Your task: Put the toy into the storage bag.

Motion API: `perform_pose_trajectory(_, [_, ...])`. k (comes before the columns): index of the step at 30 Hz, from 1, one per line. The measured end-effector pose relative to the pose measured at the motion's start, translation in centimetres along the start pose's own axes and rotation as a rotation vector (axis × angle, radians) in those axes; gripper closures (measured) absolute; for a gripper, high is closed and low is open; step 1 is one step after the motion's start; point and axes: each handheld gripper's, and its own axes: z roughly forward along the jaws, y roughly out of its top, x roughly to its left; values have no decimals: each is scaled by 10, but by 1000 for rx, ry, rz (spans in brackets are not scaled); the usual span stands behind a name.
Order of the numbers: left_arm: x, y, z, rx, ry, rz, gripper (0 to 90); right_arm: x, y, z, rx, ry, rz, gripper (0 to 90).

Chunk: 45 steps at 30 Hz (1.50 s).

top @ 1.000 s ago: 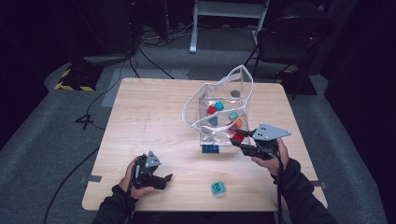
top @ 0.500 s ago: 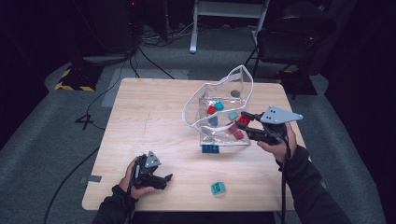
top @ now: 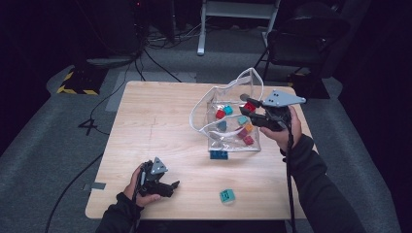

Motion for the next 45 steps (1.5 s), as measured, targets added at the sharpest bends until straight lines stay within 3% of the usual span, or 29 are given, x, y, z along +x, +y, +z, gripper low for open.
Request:
perform_pose_trajectory(6, [0, 0, 0, 0, 0, 0, 98, -11, 4, 15, 25, -38, 32, 594])
perform_pose_trajectory(9, [0, 0, 0, 0, 0, 0, 98, -16, 4, 22, 36, -33, 54, 595])
perform_pose_trajectory(13, [0, 0, 0, 0, 0, 1, 98, -19, 3, 30, 68, -67, 46, 593])
perform_pose_trajectory(15, [0, 0, 0, 0, 0, 1, 98, -20, 2, 35, 88, -94, 51, 558])
perform_pose_trajectory(17, [0, 0, 0, 0, 0, 0, 98, -20, 2, 35, 86, -91, 60, 500])
perform_pose_trajectory(23, [0, 0, 0, 0, 0, 0, 98, -14, 2, 22, 48, -33, 38, 484])
perform_pose_trajectory(34, [0, 0, 0, 1, 0, 1, 98, 0, 0, -5, 13, 2, 1, 434])
perform_pose_trajectory(45, [0, 0, 0, 0, 0, 1, 98, 13, -20, -34, 0, 59, -13, 402])
